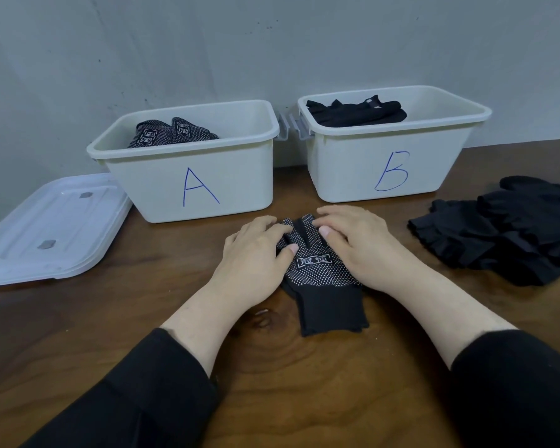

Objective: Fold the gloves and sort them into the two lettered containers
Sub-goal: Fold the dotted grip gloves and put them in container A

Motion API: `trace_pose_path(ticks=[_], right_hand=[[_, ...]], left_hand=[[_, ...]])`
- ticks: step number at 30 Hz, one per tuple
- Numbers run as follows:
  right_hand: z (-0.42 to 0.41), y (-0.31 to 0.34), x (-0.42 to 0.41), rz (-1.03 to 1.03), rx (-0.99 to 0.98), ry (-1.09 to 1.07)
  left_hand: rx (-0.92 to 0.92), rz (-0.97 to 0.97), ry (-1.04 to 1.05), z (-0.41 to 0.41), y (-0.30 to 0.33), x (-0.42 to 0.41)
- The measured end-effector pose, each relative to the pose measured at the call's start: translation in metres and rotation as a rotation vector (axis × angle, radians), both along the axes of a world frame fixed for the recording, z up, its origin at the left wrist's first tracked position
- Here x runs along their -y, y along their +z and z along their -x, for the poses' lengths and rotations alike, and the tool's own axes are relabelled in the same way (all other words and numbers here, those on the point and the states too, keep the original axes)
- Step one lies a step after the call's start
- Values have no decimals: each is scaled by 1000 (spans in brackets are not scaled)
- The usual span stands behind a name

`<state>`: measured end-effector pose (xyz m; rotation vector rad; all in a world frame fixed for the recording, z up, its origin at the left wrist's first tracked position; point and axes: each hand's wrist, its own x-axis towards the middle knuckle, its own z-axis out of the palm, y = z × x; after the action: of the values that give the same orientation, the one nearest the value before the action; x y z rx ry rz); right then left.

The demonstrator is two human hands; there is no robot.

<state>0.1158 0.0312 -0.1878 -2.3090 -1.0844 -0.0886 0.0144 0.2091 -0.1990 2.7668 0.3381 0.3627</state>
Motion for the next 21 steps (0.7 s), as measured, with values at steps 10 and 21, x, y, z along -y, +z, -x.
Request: trace_pose_path(ticks=[10,21], right_hand=[[34,11,45,-133,28,319],[48,4,67,190,131,386]], left_hand=[[218,51,-307,47,13,12],[63,-40,-491,74,12,8]])
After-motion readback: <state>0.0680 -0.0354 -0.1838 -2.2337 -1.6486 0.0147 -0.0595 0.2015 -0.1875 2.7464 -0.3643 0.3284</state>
